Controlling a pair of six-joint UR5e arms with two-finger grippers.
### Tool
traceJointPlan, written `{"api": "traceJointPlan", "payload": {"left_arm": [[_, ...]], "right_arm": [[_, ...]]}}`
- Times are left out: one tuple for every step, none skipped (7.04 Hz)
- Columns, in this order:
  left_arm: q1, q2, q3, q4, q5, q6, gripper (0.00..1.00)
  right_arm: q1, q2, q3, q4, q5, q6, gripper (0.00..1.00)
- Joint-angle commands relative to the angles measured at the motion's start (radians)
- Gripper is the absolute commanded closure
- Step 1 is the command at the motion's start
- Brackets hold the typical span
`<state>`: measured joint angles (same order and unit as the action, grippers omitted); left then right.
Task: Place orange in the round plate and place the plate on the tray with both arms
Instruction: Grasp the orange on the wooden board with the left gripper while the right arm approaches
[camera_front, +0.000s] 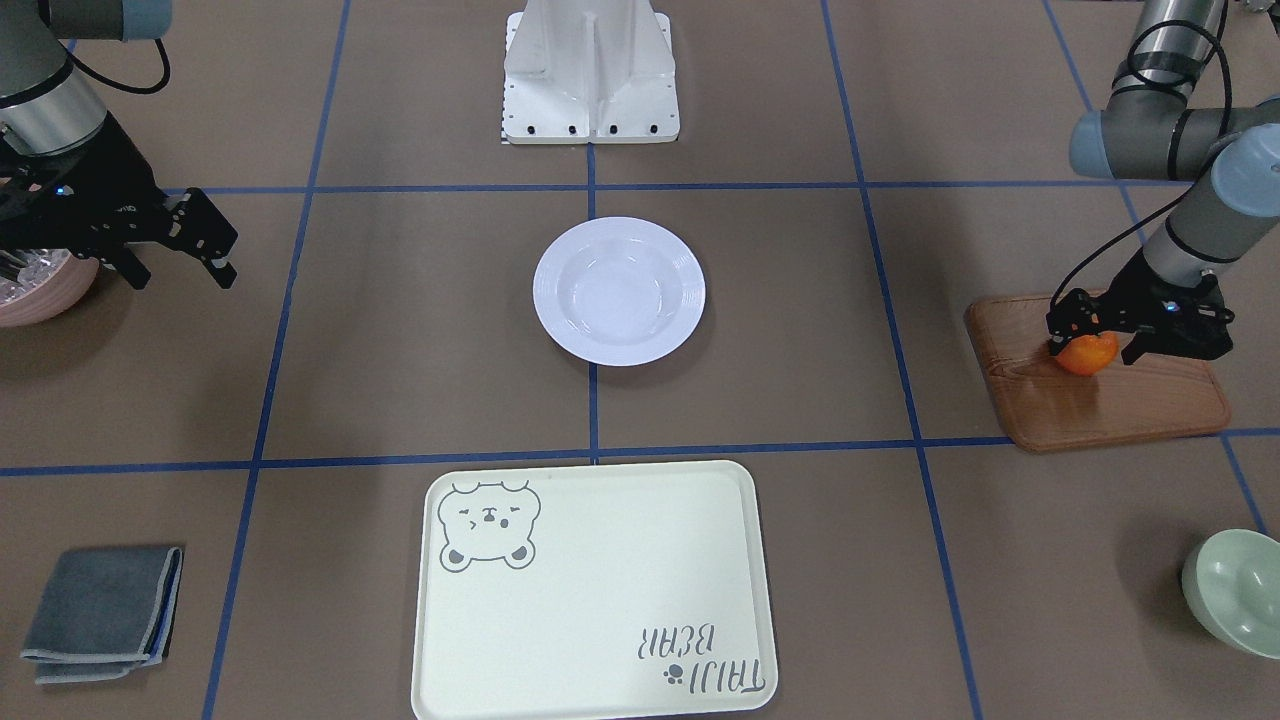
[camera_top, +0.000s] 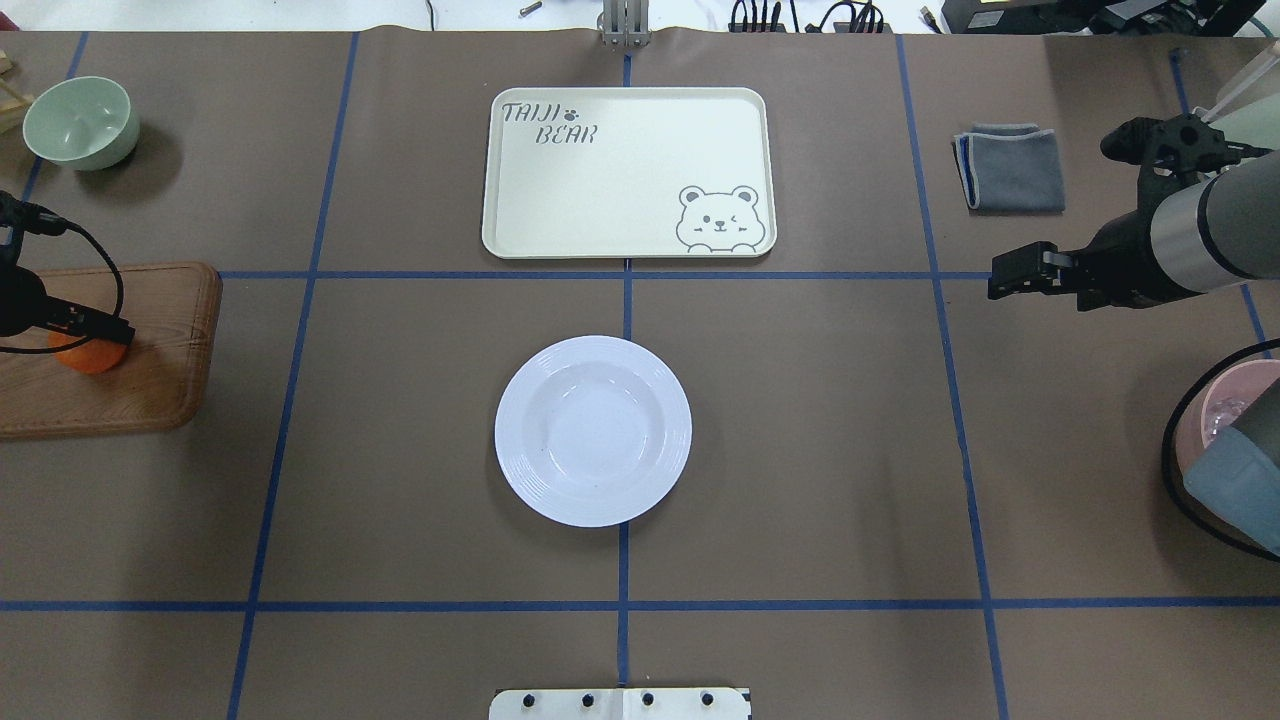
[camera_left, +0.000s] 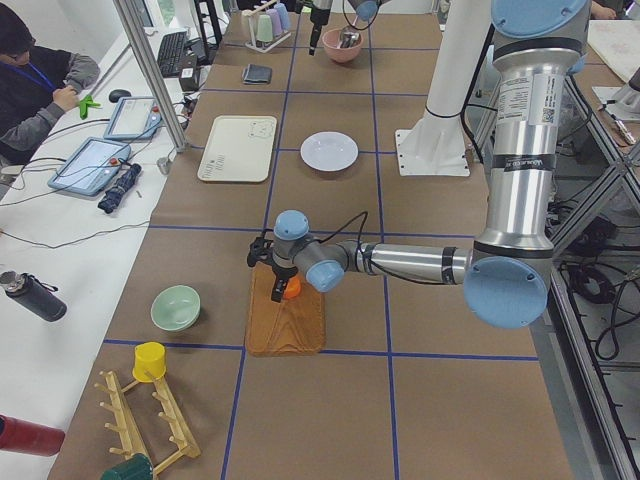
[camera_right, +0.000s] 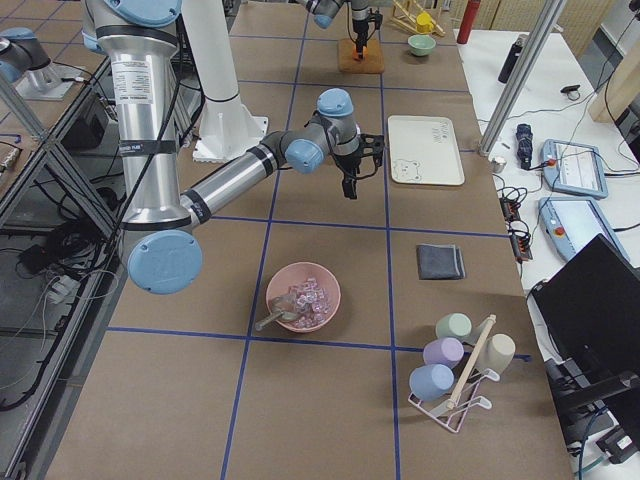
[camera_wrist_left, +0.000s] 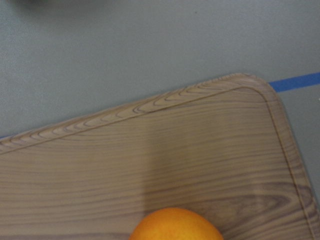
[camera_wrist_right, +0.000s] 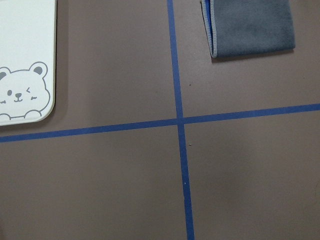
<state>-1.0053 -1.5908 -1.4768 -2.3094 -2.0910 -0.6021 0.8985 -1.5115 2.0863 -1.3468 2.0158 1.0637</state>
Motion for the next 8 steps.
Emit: {"api": "traceJointPlan", "payload": {"left_arm": [[0.001,0.012,0.003,-0.036,-0.009,0.001,0.24],[0.001,0.015,0.001,-0.042,-0.014,0.001,0.6],[-0.001,0.018,-0.032,-0.036,-0.018,-0.001,1.0],[-0.007,0.019,-0.077,-0.018,-0.053,-0.001,1.0],[-0.012,-0.006,-0.132,0.079,-0.064,-0.007,1.0],[-0.016,-0.091,-0.192,0.238,-0.057,-0.019,1.0],[-0.012,-0.168,-0.267,0.422,0.01,-0.077,1.0],[0.002,-0.27,-0.334,0.631,0.064,-0.126,1.0]], "right_arm": [[-0.006,0.0,0.0,0.0,-0.008,0.001,0.0],[-0.006,0.0,-0.002,0.0,-0.008,-0.001,0.0],[-0.006,0.002,-0.003,0.002,-0.009,-0.001,0.0],[-0.007,0.01,-0.006,0.003,-0.009,-0.001,0.0],[-0.027,0.023,-0.017,0.012,-0.009,0.004,0.0],[-0.05,0.036,-0.04,0.078,-0.035,0.039,0.0],[-0.114,0.037,-0.045,0.159,-0.12,0.187,0.0],[-0.171,0.046,-0.045,0.213,-0.194,0.337,0.0]]}}
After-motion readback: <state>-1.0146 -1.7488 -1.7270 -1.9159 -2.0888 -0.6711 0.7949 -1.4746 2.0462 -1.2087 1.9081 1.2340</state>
